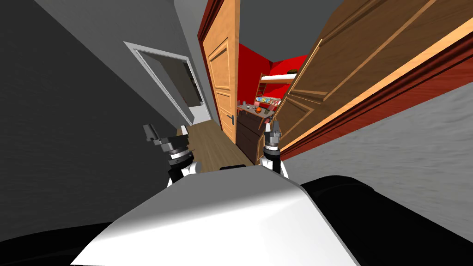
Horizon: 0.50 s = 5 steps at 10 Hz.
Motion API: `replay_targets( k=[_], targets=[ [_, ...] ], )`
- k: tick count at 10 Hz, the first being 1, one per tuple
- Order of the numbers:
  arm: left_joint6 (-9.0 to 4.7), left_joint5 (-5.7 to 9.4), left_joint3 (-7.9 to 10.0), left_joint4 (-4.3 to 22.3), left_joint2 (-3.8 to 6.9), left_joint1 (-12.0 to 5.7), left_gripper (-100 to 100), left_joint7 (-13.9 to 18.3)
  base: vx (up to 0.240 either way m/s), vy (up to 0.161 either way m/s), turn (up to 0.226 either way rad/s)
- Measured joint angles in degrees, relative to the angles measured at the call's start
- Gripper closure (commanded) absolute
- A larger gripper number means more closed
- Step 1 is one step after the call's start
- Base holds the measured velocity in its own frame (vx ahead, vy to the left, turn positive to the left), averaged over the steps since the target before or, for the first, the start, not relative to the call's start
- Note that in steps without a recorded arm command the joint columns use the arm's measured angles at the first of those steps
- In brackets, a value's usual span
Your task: Push the door open
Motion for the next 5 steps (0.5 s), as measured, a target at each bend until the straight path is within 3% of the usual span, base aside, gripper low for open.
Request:
replay_targets(
  k=[5],
  targets=[
    [1.0, -0.29, -2.09, 6.5, 1.9, -3.84, -100, 0.1, 0.116, 0.084, -0.077]
  ],
)
